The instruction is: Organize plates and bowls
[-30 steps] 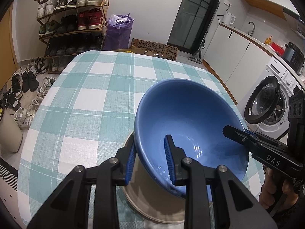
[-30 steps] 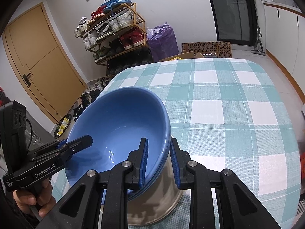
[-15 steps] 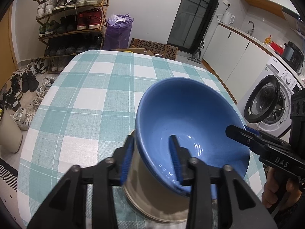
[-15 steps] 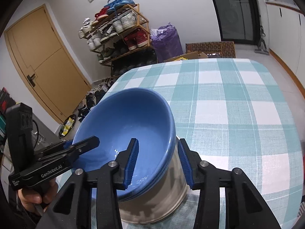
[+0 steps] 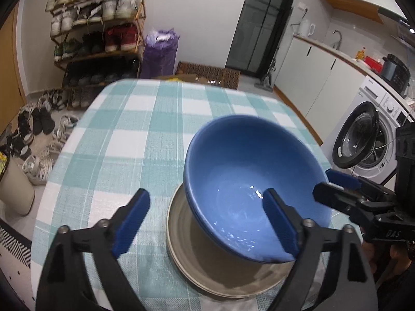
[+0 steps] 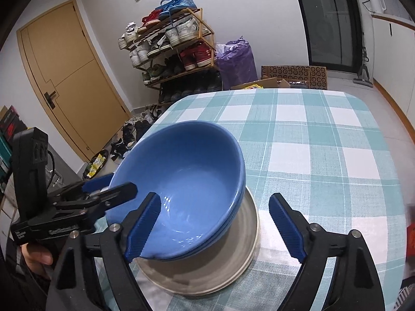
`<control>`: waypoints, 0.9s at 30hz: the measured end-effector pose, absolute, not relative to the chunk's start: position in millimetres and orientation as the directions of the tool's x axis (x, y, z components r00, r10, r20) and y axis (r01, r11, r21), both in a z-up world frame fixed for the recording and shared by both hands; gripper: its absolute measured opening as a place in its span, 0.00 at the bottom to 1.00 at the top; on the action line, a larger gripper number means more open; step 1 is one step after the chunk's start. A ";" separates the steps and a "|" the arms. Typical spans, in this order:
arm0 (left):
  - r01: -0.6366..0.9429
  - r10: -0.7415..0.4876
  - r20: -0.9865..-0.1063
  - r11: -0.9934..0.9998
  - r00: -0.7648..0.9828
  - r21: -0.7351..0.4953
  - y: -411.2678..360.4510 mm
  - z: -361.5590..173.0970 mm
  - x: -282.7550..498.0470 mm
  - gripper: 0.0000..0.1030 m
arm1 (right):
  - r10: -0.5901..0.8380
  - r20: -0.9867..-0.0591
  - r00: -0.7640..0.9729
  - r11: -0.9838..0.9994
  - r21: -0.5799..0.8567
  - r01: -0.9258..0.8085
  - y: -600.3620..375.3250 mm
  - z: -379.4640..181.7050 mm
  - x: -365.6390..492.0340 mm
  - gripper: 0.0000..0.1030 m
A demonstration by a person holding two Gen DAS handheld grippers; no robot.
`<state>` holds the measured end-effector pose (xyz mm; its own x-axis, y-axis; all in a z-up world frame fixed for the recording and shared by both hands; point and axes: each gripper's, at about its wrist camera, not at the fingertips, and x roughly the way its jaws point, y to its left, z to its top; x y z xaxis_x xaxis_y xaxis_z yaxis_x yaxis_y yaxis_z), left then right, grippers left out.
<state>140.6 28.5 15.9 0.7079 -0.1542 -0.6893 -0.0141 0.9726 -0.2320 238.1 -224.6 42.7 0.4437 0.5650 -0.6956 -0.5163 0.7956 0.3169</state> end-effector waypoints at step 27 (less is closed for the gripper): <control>0.051 -0.080 -0.534 0.996 0.842 -0.068 17.7 36.6 71.5 1.00 | 0.567 -0.587 0.578 0.803 0.240 -0.545 -260.9 54.7 176.9 0.99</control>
